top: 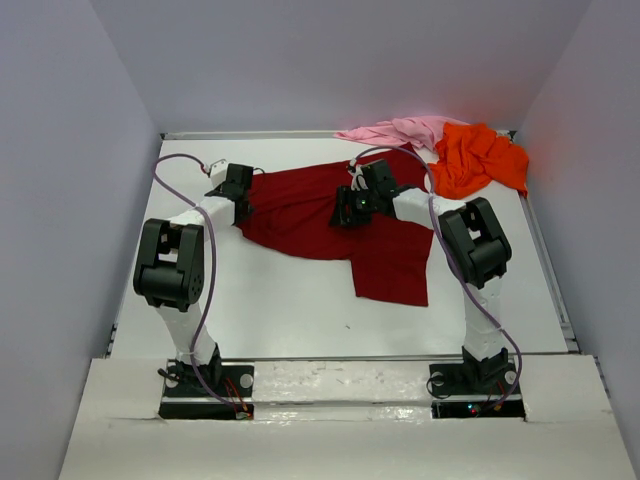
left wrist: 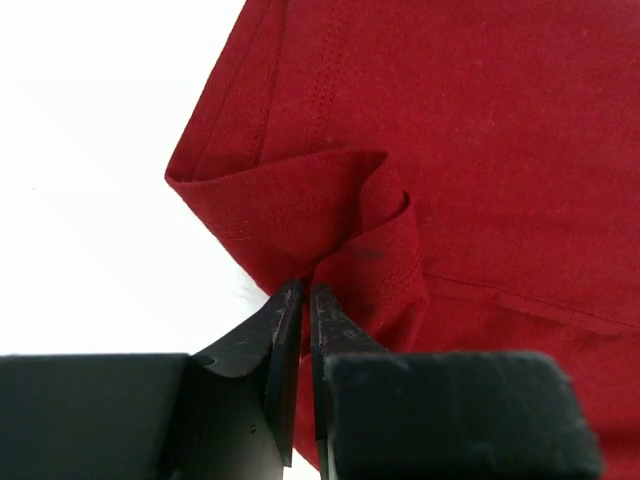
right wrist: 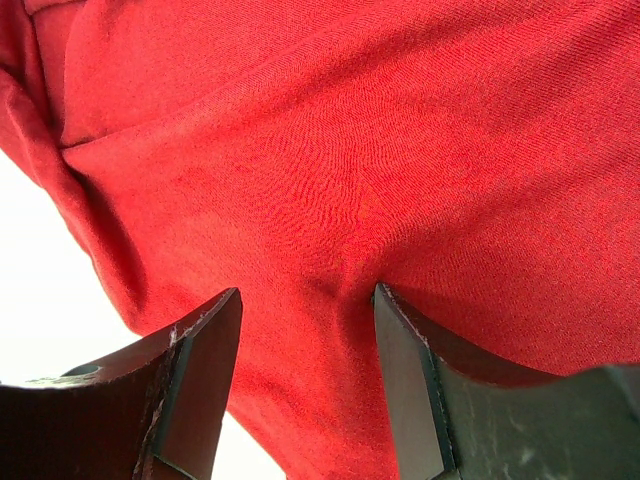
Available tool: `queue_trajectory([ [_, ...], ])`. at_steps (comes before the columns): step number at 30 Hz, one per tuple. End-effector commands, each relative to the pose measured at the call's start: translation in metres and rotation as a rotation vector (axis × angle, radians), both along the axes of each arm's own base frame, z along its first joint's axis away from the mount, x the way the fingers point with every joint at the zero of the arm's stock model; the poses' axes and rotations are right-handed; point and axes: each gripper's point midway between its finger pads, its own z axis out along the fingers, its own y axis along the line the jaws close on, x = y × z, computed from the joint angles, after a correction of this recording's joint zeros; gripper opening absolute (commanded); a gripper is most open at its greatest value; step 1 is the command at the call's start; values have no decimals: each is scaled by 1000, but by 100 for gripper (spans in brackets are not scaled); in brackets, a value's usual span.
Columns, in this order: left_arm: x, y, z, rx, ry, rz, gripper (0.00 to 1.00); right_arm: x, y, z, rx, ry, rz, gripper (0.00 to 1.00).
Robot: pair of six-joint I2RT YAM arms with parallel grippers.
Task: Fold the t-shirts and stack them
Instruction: Pick up the 1/3-folded T-shirt from the center of the board.
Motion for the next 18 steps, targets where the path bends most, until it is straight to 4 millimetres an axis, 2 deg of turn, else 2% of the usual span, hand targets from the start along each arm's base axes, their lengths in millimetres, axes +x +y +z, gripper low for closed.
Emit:
queue_trajectory([
  [1,7,5,6,26,-14,10,18,-7,-10,-28,-51,59,-7,61],
  [6,5,6,0,37,3,7,8,-4,-14,-27,-50,56,-16,61],
  [7,5,5,-1,36,3,5,1,-5,-14,-27,-51,57,-17,61],
  [12,3,6,5,30,-18,4,0,-5,-15,-27,-51,60,-18,61],
  [16,4,4,40,9,-98,-6,0,-5,-14,-26,-49,57,-17,61],
  [17,4,-1,60,-16,-140,-23,0,-5,-14,-23,-46,54,-16,61],
  [18,4,-4,70,-31,-161,-38,0,-5,-14,-23,-46,54,-16,61],
])
